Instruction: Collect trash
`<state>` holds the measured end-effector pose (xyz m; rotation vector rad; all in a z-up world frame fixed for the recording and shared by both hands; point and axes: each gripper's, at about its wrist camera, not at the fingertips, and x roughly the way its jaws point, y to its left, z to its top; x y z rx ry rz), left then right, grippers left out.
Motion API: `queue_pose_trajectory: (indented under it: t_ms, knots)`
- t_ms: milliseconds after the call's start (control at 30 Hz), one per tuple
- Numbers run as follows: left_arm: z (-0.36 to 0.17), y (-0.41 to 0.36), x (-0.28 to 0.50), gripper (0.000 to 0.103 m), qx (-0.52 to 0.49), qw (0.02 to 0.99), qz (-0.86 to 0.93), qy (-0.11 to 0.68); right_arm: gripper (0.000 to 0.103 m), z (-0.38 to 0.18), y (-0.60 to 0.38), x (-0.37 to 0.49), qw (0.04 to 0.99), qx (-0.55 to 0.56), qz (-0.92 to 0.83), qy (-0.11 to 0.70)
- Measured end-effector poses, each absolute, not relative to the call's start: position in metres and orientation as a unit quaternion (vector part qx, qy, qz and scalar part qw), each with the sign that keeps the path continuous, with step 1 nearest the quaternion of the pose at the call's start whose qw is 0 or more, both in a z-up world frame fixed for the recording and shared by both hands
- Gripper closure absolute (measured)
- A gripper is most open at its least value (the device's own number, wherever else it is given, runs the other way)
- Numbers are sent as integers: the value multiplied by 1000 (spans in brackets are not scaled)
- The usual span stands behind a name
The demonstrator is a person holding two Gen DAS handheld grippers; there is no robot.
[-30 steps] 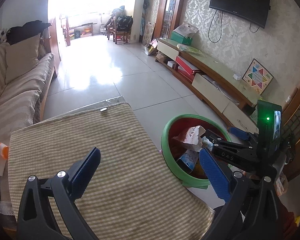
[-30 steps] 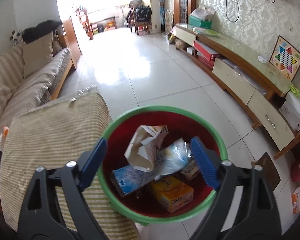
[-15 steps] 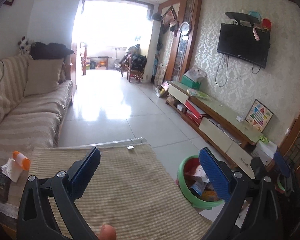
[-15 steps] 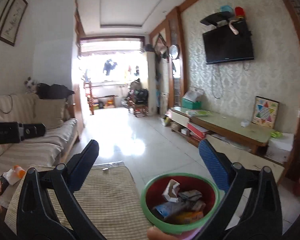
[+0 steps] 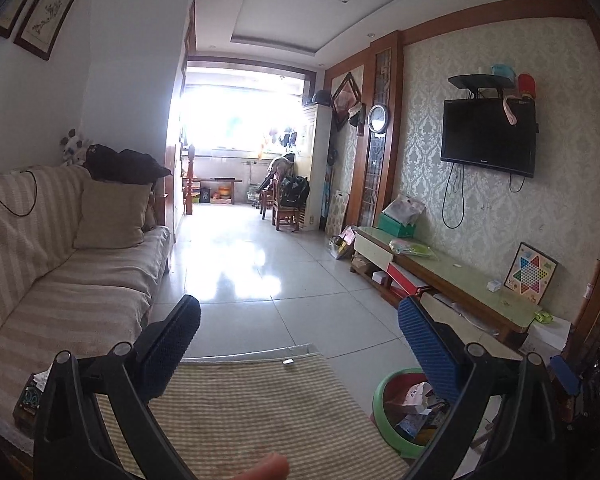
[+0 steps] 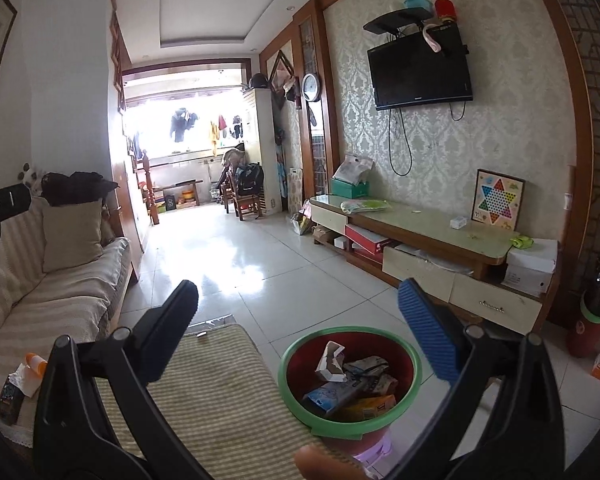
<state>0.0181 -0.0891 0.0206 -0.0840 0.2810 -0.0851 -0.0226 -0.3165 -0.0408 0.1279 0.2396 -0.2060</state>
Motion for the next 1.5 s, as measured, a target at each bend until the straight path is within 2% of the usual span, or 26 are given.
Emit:
queue_pose_trajectory:
  t_ms: [1500]
  knots:
    - [12, -90, 27, 8, -22, 983, -8, 182, 5, -55, -310, -21, 983, 58, -88, 149]
